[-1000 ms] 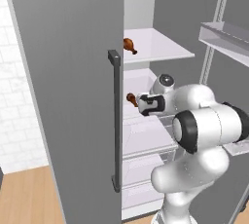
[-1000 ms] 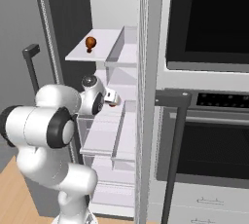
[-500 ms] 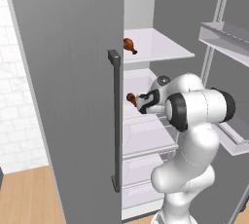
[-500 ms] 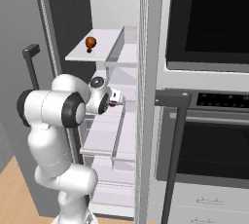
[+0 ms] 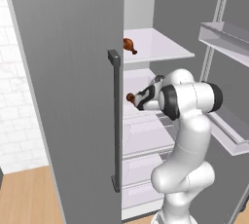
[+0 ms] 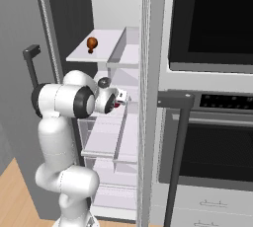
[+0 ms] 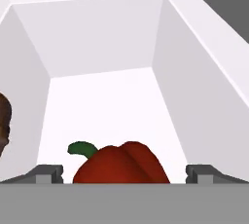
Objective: Place one bell pepper and one chicken drumstick in each tupperware on the nearby counter, to pack two identical lunches.
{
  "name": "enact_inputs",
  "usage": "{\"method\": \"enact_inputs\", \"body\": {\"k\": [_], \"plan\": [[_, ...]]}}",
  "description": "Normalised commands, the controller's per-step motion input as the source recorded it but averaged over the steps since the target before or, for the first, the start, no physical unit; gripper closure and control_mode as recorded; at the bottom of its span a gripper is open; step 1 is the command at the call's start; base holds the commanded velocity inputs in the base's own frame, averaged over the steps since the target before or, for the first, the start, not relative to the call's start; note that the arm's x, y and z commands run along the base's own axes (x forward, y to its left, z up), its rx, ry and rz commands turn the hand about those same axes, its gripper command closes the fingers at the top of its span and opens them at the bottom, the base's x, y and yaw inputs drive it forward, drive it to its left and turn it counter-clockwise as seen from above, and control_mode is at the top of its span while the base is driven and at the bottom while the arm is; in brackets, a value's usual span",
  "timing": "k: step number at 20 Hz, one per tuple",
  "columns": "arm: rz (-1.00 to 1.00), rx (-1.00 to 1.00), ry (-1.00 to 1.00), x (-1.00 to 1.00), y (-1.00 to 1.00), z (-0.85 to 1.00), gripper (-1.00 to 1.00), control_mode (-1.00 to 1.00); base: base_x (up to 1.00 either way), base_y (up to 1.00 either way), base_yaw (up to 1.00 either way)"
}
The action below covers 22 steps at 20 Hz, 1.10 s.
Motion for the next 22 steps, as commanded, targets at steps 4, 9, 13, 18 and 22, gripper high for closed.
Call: {"method": "enact_inputs", "body": {"k": [4,9,13,18,22], "plan": [[-0.01,0.00,0.07,0.01,0.00,-0.55,1.00,-1.00,0.00,0.00,0.00],[-0.01,-0.01,0.05,-0.31,0.24,-0.51,1.00,-1.00,0.00,0.00,0.00],[0.00,0.00,-0.07,-0.94,0.23,-0.02,1.00,-1.00,0.00,0.00,0.00],[-0.02,0.02,-0.11,-1.00,0.02,0.43,1.00,-1.00,0.00,0.00,0.00],[0.00,0.01,-0.06,-1.00,0.00,0.96,1.00,-1.00,0.00,0.00,0.00]]}}
